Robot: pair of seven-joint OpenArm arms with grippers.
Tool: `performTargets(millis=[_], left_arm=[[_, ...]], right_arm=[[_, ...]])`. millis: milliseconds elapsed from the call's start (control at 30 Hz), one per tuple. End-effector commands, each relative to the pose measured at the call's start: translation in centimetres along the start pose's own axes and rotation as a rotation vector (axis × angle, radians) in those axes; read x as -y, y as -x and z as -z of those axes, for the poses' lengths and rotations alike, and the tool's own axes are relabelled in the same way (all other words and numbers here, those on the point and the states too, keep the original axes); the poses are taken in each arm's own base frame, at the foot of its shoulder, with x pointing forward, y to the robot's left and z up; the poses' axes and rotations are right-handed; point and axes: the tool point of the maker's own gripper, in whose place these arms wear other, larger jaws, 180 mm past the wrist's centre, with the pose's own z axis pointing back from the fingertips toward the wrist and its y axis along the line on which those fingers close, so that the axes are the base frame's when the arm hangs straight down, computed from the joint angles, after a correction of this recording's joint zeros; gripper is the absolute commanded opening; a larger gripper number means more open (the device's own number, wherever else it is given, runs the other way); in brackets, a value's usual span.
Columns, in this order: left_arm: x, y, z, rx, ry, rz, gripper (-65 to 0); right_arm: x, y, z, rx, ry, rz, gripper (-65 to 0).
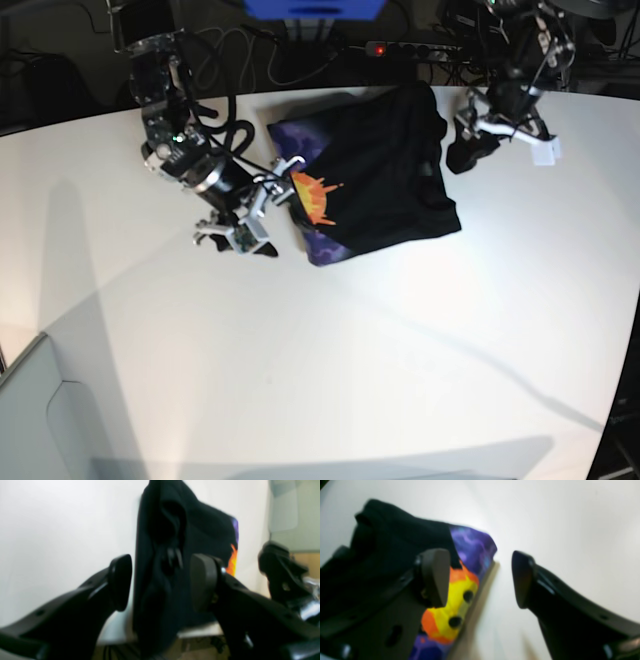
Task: Fold the T-shirt properly
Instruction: 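Grasp the bundle's folded end with the left gripper beside the right gripper, then hold the bundle edges with both grippers and adjust the grips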
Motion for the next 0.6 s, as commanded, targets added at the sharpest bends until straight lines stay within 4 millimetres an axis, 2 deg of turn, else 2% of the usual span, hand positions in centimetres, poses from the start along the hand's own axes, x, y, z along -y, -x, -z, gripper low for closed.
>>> performTargets(millis=[0, 167, 367, 500, 567], left_arm=[[0.3, -0.4, 0.4, 0.009, 0.015, 0.003, -29.3], [-1.0, 0.2, 3.0, -0.029, -0.022, -0.007, -29.3], [-2.0, 1.1, 4.3, -0.065, -0.029, -0.046, -29.3], [-1.1, 1.5, 4.3, -0.079, -0.007, -0.026, -29.3], [-0.8, 1.5, 3.5, -0.074, -0.008, -0.004, -29.3]], right_arm=[[0.4, -1.2, -0.4, 0.049, 0.003, -0.008, -26.1], [0.8, -0.9, -1.3, 0.037, 0.009, -0.036, -26.0], [0.7, -1.3, -1.8, 0.043, 0.010, -0.054, -26.0], [0.7, -1.2, -1.8, 0.040, 0.010, -0.053, -26.1], [0.7, -1.2, -1.8, 0.040, 0.010, -0.053, -26.1]])
